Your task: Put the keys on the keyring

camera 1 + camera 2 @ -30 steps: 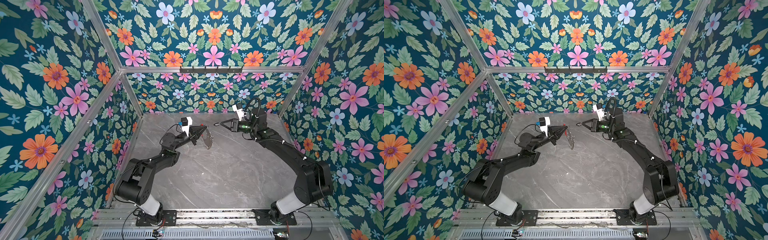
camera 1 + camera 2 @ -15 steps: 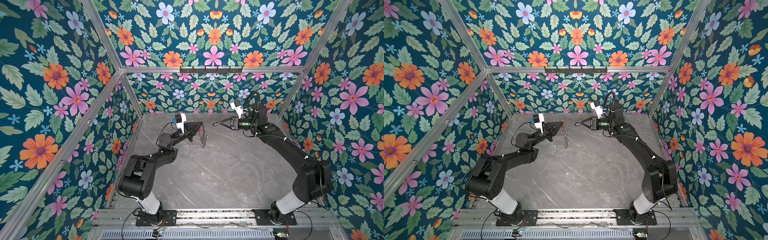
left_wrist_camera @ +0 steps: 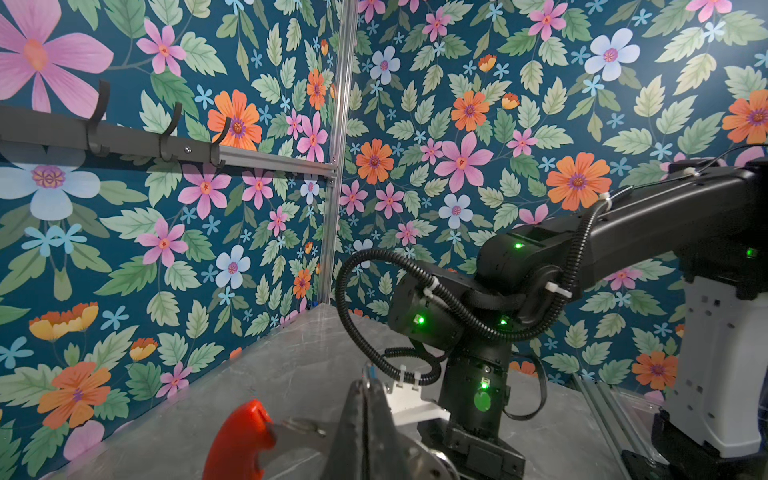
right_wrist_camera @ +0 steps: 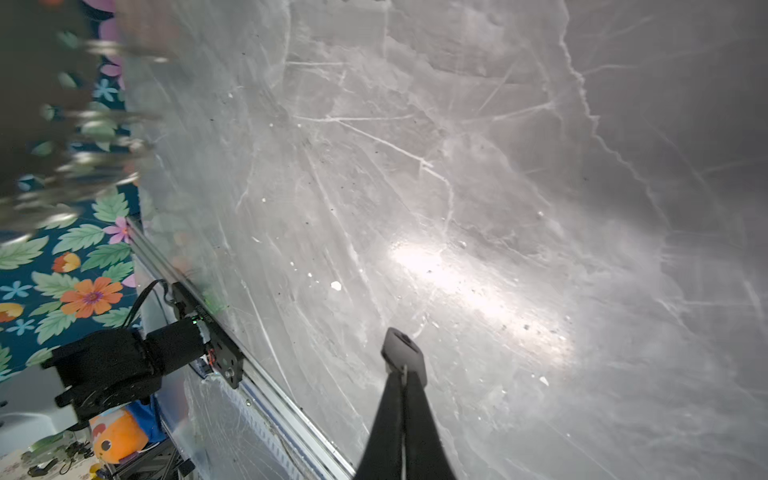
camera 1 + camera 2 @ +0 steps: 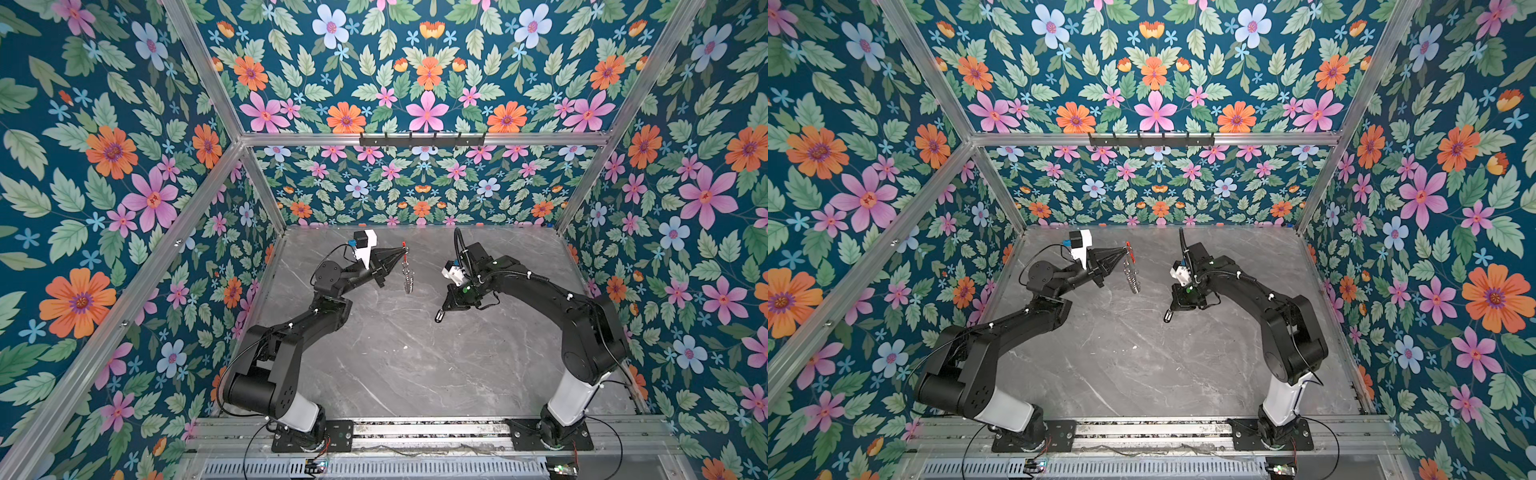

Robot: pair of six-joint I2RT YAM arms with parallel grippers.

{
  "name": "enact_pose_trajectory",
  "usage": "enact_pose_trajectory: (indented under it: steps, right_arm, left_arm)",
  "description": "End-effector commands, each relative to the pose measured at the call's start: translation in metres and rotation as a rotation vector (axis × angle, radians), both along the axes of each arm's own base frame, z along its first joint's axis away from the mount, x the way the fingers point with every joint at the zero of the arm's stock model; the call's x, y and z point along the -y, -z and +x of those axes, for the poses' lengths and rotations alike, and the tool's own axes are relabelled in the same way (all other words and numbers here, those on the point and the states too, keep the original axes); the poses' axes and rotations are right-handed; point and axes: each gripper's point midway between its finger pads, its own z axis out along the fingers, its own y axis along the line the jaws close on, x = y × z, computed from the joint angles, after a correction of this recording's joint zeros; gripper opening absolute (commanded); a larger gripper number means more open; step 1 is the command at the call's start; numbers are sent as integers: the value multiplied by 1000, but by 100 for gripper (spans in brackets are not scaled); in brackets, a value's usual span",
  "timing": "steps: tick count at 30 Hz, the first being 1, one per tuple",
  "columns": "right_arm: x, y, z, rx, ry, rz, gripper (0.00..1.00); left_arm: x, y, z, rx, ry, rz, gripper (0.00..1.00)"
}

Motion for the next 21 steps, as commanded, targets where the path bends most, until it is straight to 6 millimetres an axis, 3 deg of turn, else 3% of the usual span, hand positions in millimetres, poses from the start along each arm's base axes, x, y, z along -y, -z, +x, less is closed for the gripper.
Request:
enact_pose_trajectory:
  steps: [1, 2, 5, 8, 11, 17, 21]
  right_arm:
    - [9, 26, 12, -45, 5, -109, 0]
    - [9, 42, 18, -91, -2, -152, 0]
    - [9, 67, 43, -119, 4, -232, 0]
    - [8, 76, 68, -81, 40, -254, 0]
    - [7, 80, 81, -47, 53, -265, 0]
    - [11, 84, 83, -29, 60, -283, 0]
    - [12, 87, 79, -27, 63, -274, 9]
  left_arm:
    - [1, -4, -1, 42, 6, 9, 0]
    - [1, -3, 0, 40, 5, 10, 0]
    - [1, 0, -1, 22, 15, 1, 0]
    - [-1, 2, -6, 12, 19, -14, 0]
    - [-3, 6, -9, 9, 13, -18, 0]
    - [-3, 8, -7, 2, 17, -27, 0]
    - [-2, 8, -5, -12, 29, -36, 0]
